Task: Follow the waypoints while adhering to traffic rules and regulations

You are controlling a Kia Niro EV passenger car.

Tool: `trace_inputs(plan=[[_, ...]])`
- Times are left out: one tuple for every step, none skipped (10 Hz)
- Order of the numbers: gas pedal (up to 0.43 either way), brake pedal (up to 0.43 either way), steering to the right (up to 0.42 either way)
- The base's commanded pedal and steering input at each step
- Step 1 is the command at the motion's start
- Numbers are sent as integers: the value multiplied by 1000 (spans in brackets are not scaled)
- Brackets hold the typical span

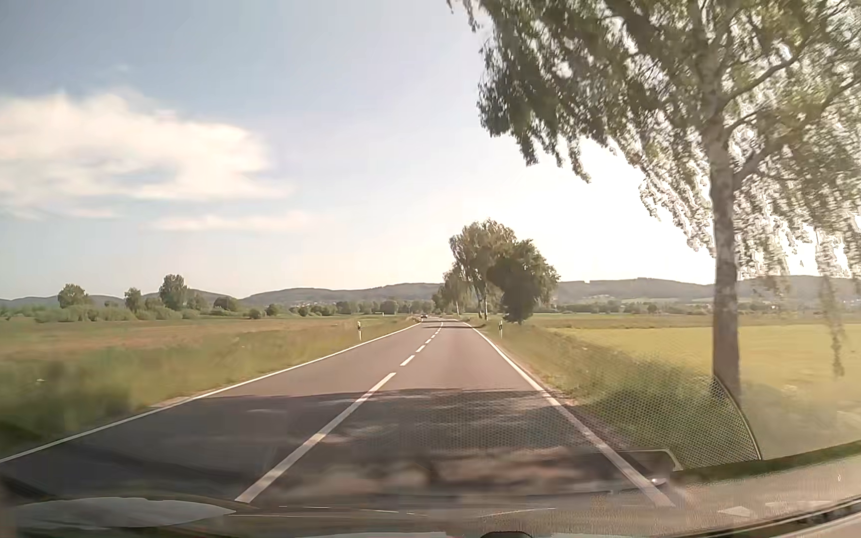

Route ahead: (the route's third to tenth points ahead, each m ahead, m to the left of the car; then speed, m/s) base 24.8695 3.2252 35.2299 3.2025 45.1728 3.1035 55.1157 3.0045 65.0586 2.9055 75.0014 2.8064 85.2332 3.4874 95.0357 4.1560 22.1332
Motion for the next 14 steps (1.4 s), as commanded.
trace_inputs(plan=[[287, 0, -2], [228, 0, -2], [197, 0, -2], [197, 0, -2], [189, 0, -3], [189, 0, -4], [189, 0, -5], [197, 0, -5], [197, 0, -5], [197, 0, -5], [197, 0, -6], [197, 0, -7], [197, 0, -7], [197, 0, -6]])
